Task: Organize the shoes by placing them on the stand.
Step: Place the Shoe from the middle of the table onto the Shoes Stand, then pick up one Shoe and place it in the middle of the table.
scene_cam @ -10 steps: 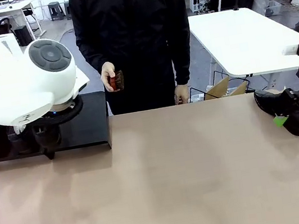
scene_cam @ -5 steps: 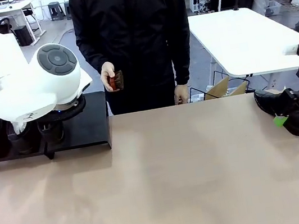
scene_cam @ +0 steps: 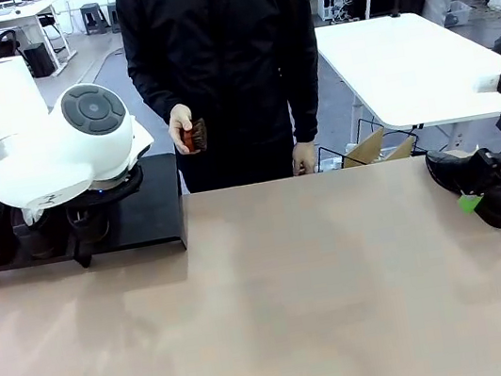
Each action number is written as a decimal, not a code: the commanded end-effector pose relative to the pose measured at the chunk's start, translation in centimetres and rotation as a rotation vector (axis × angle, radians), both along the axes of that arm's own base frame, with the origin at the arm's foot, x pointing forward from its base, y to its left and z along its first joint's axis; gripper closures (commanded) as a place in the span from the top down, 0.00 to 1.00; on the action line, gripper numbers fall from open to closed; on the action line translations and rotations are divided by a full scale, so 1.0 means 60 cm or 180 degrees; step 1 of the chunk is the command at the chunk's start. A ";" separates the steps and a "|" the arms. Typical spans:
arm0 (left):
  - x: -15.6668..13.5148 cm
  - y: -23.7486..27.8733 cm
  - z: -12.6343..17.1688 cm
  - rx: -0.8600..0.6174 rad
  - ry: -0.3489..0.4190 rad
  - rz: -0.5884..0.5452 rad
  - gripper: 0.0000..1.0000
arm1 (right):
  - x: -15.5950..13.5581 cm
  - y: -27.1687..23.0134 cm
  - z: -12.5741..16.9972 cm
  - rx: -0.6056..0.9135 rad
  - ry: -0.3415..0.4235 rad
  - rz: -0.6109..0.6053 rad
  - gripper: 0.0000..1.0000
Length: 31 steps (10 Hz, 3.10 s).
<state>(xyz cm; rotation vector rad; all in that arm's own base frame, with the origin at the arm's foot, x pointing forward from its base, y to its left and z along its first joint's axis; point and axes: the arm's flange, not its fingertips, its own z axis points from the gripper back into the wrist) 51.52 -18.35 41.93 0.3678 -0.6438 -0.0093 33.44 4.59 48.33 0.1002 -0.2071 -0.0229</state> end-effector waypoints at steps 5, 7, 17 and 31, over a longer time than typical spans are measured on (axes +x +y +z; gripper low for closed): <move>0.020 0.001 -0.015 0.0028 -0.0144 0.0036 0.00 | 0.002 0.000 0.000 0.0041 0.0004 -0.0017 1.00; 0.023 -0.001 -0.018 0.0040 -0.0125 0.0028 0.00 | 0.002 0.000 0.000 0.0041 0.0004 -0.0017 1.00; -0.035 0.002 0.040 -0.0086 -0.0339 0.0183 0.57 | 0.002 0.000 0.000 0.0041 0.0004 -0.0017 1.00; -0.210 -0.166 0.168 -0.0915 0.1019 -0.0450 0.57 | 0.002 0.000 0.000 0.0041 0.0004 -0.0017 1.00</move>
